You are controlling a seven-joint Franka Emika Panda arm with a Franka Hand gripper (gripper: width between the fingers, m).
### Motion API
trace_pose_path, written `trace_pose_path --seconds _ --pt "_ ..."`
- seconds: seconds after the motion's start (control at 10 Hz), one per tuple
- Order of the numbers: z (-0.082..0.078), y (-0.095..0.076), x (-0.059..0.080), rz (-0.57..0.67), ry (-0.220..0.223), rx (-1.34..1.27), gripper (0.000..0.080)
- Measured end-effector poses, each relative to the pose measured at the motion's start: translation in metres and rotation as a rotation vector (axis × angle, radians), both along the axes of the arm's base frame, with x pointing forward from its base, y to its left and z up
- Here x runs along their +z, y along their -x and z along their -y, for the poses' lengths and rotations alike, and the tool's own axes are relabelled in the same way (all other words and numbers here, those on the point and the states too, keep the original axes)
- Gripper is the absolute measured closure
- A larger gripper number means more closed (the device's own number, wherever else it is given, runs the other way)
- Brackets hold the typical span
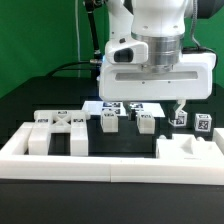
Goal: Assemble chair
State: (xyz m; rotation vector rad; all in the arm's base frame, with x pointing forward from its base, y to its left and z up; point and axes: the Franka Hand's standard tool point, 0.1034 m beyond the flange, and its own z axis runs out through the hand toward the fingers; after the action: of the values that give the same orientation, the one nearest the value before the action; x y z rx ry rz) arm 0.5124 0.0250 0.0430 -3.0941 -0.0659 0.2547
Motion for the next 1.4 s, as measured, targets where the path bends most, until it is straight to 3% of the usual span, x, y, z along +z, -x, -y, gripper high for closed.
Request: trace_pose_path --seconds 0.1,0.5,0.9,1.4 --pt "0.000 0.004 -0.001 -0.027 -0.001 0.001 0.0151" --pt "0.009 0.031 -0.004 -0.419 0.017 -0.045 0.0151" --pt "0.009 0.041 -0.009 -0.676 0.011 -0.027 0.0151" --pt "0.002 0.048 -0.026 -0.700 0.014 -0.012 0.0151"
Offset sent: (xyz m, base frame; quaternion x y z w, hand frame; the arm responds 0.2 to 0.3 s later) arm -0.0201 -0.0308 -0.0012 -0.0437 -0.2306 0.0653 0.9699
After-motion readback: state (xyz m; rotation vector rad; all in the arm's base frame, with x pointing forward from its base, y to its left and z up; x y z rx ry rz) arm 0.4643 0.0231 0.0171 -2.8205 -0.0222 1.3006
